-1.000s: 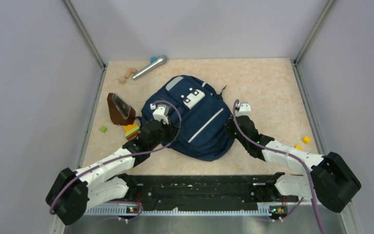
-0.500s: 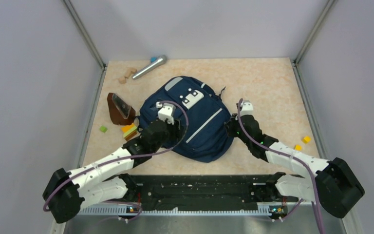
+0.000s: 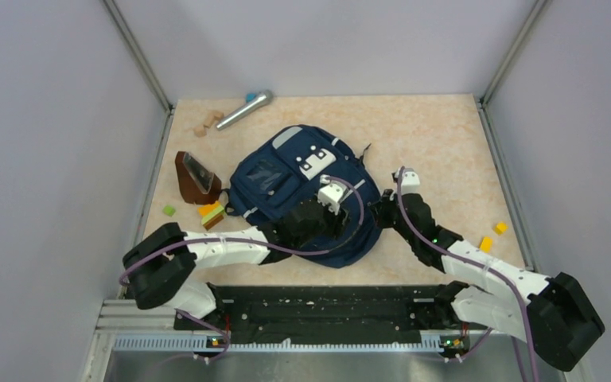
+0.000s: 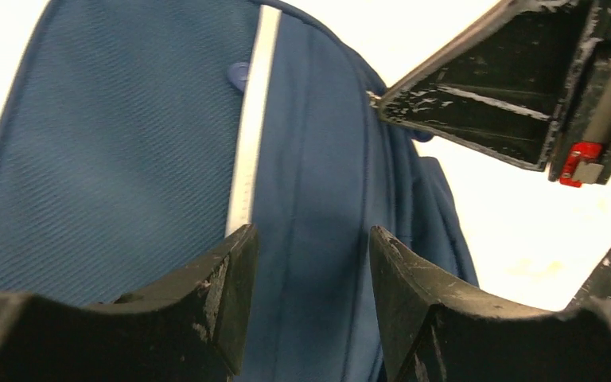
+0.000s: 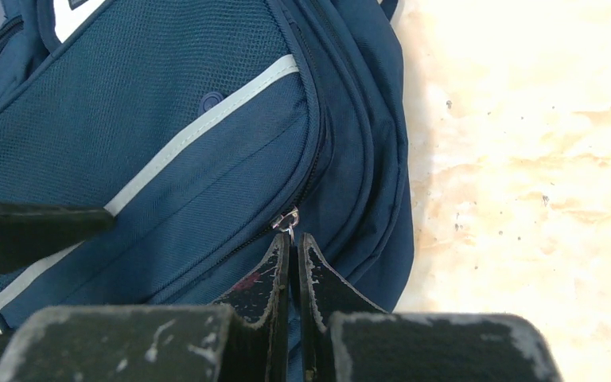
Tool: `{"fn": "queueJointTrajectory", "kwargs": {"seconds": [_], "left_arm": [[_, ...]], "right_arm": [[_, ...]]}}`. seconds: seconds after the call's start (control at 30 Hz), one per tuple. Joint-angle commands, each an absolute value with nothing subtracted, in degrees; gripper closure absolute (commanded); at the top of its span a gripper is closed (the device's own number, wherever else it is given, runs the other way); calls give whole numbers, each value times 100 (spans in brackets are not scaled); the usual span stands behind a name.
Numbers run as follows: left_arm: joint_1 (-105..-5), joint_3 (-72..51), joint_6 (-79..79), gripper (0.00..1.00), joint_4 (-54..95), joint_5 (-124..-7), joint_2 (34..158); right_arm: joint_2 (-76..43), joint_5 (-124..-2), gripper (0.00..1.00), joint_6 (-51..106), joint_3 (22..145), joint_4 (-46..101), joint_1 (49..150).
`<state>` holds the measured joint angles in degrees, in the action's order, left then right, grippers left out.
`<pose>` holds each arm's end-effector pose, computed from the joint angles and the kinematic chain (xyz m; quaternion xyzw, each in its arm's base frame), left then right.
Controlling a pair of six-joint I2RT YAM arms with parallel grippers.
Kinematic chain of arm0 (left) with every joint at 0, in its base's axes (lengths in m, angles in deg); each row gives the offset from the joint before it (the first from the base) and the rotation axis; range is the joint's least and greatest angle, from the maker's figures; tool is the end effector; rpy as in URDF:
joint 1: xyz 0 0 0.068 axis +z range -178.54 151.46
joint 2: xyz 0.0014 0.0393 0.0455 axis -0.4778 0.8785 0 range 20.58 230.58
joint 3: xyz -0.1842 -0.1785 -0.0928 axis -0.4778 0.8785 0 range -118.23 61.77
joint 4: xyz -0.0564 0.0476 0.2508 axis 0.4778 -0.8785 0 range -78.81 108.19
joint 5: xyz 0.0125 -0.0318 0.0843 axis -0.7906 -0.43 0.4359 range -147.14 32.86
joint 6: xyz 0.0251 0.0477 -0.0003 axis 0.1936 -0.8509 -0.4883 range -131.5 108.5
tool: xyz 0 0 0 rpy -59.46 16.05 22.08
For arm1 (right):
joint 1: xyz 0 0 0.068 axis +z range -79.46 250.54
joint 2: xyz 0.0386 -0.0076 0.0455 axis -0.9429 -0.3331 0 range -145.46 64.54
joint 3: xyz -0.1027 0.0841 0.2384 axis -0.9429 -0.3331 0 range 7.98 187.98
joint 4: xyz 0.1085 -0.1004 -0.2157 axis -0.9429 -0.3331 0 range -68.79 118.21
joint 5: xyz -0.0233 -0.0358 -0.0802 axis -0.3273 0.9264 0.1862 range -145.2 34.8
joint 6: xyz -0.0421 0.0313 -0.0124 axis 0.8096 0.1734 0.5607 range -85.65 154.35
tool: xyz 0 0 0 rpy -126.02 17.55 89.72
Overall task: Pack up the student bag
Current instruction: Zip the student bag at the center of the board.
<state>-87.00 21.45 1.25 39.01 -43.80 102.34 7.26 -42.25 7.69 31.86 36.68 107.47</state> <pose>0.1677 -0.2576 0.2193 0.2563 0.7782 -0.2514 0.5152 0.1754 0.1218 0.2050 -0.0145 0.8398 0.2007 0.5043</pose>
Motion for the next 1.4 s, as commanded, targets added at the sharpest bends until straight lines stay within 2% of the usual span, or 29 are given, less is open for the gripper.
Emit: {"fn": "queueJointTrajectory", "kwargs": {"seconds": [0.0, 0.27, 0.5, 0.57, 0.73, 0.8, 0.87, 1.1, 1.23, 1.3, 1.37], "left_arm": [[-8803, 1787, -33, 41, 4906, -4773, 10556], [-8812, 1514, -191, 39, 5054, -4911, 11087], [-8909, 1127, -696, 40, 4616, -4184, 11501], [-8936, 1096, -805, 45, 4605, -4058, 11548], [-8970, 1081, -875, 67, 4606, -3842, 11634], [-8973, 1094, -870, 68, 4590, -3830, 11656], [-8987, 1127, -854, 67, 4588, -3896, 11670], [-9037, 1193, -848, 51, 4661, -4095, 11804], [-9033, 1177, -834, 48, 4594, -3896, 11906], [-9042, 1119, -811, 52, 4468, -3611, 11969], [-9069, 1053, -758, 66, 4326, -3291, 12006]], "right_arm": [[932, -4053, 100, 826, 3131, 3701, 10675], [950, -4066, 100, 827, 3087, 3756, 10675], [993, -4074, 100, 824, 3050, 3797, 10675], [998, -4044, 100, 833, 3036, 3812, 10675], [836, -3834, 100, 766, 3060, 3824, 10671], [761, -3805, 100, 689, 3073, 3879, 10675], [701, -3803, 100, 639, 3053, 3978, 10675], [600, -3837, 100, 545, 3082, 4071, 10675], [645, -3816, 100, 543, 3083, 4028, 10675], [663, -3789, 100, 543, 3083, 4021, 10675], [633, -3744, 100, 550, 3090, 4000, 10675]]}}
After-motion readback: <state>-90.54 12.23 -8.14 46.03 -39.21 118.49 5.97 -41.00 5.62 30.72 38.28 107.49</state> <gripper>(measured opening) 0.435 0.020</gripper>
